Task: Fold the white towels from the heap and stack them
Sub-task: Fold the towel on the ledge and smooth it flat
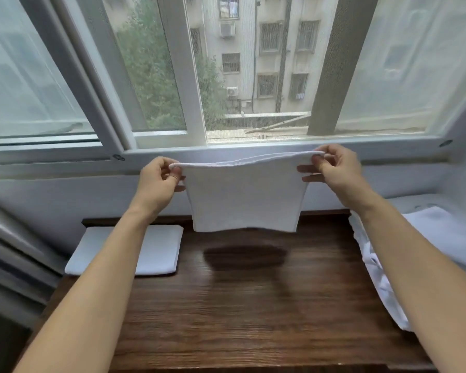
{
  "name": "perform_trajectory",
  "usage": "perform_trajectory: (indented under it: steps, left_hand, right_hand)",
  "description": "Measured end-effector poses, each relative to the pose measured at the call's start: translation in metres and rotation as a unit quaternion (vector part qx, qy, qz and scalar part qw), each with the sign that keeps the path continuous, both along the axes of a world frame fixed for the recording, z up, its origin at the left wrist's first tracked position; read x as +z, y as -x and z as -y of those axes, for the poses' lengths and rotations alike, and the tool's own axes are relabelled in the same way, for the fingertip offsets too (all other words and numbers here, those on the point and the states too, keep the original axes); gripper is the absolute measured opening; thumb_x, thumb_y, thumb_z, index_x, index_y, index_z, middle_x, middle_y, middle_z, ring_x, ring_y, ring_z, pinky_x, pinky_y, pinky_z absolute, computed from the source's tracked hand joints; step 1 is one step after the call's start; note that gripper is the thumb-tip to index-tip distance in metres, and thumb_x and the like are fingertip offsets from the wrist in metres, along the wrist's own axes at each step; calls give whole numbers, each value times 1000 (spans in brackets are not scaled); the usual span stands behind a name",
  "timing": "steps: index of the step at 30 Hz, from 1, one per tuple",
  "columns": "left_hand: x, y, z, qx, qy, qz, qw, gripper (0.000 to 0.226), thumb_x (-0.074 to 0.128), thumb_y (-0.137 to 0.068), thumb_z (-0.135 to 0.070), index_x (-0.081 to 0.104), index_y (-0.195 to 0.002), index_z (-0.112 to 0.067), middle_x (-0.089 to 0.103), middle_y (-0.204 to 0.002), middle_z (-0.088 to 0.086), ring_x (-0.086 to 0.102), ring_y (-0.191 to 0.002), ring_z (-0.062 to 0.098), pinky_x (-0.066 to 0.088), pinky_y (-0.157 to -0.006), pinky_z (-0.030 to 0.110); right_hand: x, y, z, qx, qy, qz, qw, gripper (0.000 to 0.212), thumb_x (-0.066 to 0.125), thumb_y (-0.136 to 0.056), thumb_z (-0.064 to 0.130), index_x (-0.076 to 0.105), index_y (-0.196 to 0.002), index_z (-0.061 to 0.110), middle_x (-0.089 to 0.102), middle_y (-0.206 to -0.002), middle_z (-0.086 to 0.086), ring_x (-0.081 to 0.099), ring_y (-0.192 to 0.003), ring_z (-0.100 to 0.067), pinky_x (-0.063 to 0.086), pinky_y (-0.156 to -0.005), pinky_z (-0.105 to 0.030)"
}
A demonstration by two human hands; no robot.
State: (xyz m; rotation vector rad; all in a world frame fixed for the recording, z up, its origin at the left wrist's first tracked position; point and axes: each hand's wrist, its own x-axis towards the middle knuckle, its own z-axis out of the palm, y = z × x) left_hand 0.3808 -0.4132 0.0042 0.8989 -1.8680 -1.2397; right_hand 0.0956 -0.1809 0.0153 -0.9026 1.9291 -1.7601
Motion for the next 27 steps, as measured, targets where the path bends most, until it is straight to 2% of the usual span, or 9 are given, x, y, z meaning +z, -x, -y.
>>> perform_trajectory:
  steps: [4, 7, 9, 12, 16, 19, 21, 24, 27]
  left_hand:
    - [-46, -48, -33, -33, 24, 45, 998, 14, 59, -102, -12, 63, -93, -22, 71, -86, -1, 72, -84, 16, 63, -72, 33]
    - [-111, -83, -57, -63, -4, 148, 987, 14, 63, -100, -14, 66, -94, -26, 71, -85, 5, 69, -79, 30, 61, -75, 48]
    - [-154, -100, -77, -79, -23, 225, 971, 18, 62, -100, -16, 64, -94, -32, 70, -79, -4, 65, -68, 18, 55, -70, 41]
    - [-196, -121, -110, -87, -41, 281, 955, 19, 60, -101, -19, 59, -89, -34, 66, -73, -15, 52, -57, 2, 44, -62, 32]
    - [-217, -137, -128, -79, -96, 266, 956, 11, 58, -102, -27, 60, -92, -32, 68, -80, -2, 53, -63, 4, 43, -65, 32]
    - [-221, -135, -125, -70, -113, 239, 962, 9, 58, -102, -28, 62, -95, -31, 71, -90, -10, 64, -84, 10, 49, -74, 35]
    - [-220, -125, -119, -53, -118, 206, 970, 13, 58, -102, -22, 63, -94, -30, 70, -92, -11, 65, -90, 10, 50, -77, 34]
    - [-218, -100, -103, -23, -116, 162, 980, 11, 56, -103, -20, 63, -96, -26, 68, -90, -8, 63, -86, 10, 49, -77, 33]
    - [-219, -62, -78, 12, -114, 136, 984, 9, 55, -104, -23, 62, -100, -26, 67, -96, -3, 63, -92, 15, 49, -78, 32]
  right_hand:
    - [-41, -27, -51, 31, -42, 9, 999, 9, 57, -102, -1, 66, -100, 2, 73, -97, -17, 78, -92, -26, 65, -75, -36]
    - [-103, -51, -87, 39, -150, -40, 987, 16, 72, -92, -1, 76, -95, 15, 78, -87, -4, 75, -85, -18, 61, -74, -27]
    - [-146, -68, -107, 60, -235, -52, 969, 19, 80, -86, 5, 79, -91, 24, 79, -83, 4, 75, -79, -11, 60, -74, -28]
    - [-189, -94, -133, 71, -285, 15, 956, 12, 75, -91, 6, 79, -93, 18, 78, -88, 1, 77, -84, -16, 65, -75, -36]
    - [-209, -105, -154, 91, -301, 29, 949, 11, 69, -97, 12, 75, -92, 19, 76, -83, 1, 73, -75, -13, 56, -61, -30]
    - [-212, -101, -155, 89, -297, 1, 951, 12, 70, -97, 17, 75, -91, 27, 76, -87, 10, 70, -83, -6, 50, -72, -21]
    - [-210, -96, -147, 75, -286, 0, 955, 9, 69, -97, 20, 75, -94, 27, 75, -92, 14, 70, -90, -4, 51, -72, -18]
    - [-206, -84, -121, 42, -251, 1, 967, 11, 65, -100, 19, 73, -95, 24, 75, -91, 11, 70, -88, -4, 51, -72, -20]
    - [-208, -64, -85, 4, -235, 6, 972, 13, 60, -102, 22, 71, -95, 23, 73, -89, 3, 69, -86, -12, 53, -72, -29]
